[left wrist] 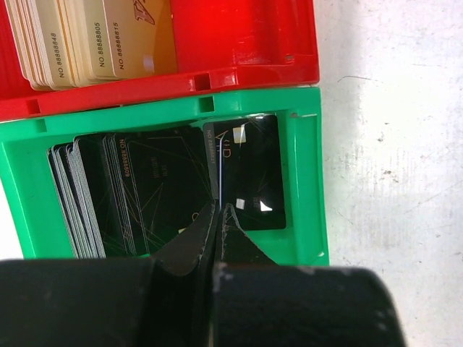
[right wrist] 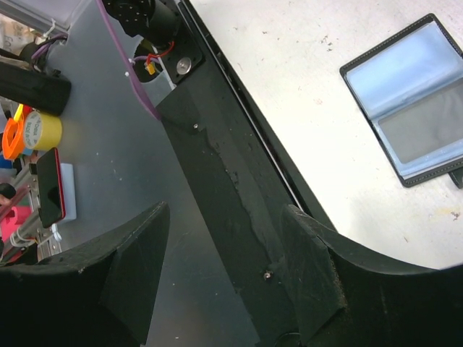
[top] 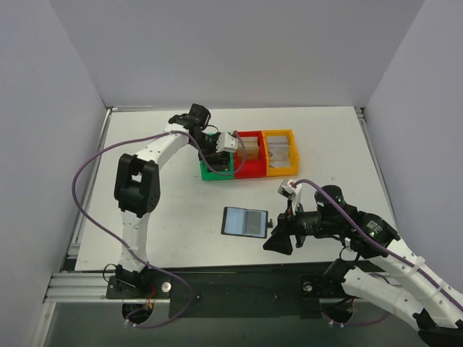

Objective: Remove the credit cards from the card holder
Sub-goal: Place the credit card in the storage box.

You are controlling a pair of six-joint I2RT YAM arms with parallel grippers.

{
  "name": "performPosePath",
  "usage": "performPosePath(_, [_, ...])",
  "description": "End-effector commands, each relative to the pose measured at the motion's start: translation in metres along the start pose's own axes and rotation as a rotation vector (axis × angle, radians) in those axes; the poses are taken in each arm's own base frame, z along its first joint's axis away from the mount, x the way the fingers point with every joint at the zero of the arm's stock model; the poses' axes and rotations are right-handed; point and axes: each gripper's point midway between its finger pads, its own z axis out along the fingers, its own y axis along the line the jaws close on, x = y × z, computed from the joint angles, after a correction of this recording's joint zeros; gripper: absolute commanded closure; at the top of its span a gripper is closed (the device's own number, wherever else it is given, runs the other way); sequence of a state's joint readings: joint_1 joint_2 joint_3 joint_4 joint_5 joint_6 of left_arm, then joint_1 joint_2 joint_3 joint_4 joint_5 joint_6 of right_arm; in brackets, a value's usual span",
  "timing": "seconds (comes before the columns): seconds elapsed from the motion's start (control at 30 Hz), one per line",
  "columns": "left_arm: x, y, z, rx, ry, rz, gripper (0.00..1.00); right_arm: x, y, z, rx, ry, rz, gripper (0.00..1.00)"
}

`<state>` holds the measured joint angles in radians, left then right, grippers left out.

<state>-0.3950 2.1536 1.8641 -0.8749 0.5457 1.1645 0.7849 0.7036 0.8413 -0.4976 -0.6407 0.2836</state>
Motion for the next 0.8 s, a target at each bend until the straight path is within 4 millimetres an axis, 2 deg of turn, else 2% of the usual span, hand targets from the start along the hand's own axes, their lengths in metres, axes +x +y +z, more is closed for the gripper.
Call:
performPosePath(0.0, [-0.011, 0.019, 0.005, -0.052, -0.022, 0.066, 1.00, -0.002, -0.002, 0.005, -0.002, 0.001, -0.011, 0.42])
performPosePath(0.4, [0.004, 0.024, 0.029, -0.063, 0.020, 0.072, 1.00, -0.005, -0.008, 0.006, 0.022, 0.004, -0.025, 0.42])
performPosePath(0.77, [0.014, 0.032, 0.037, -0.087, 0.028, 0.062, 1.00, -0.011, -0.007, 0.004, 0.032, -0.005, -0.034, 0.42])
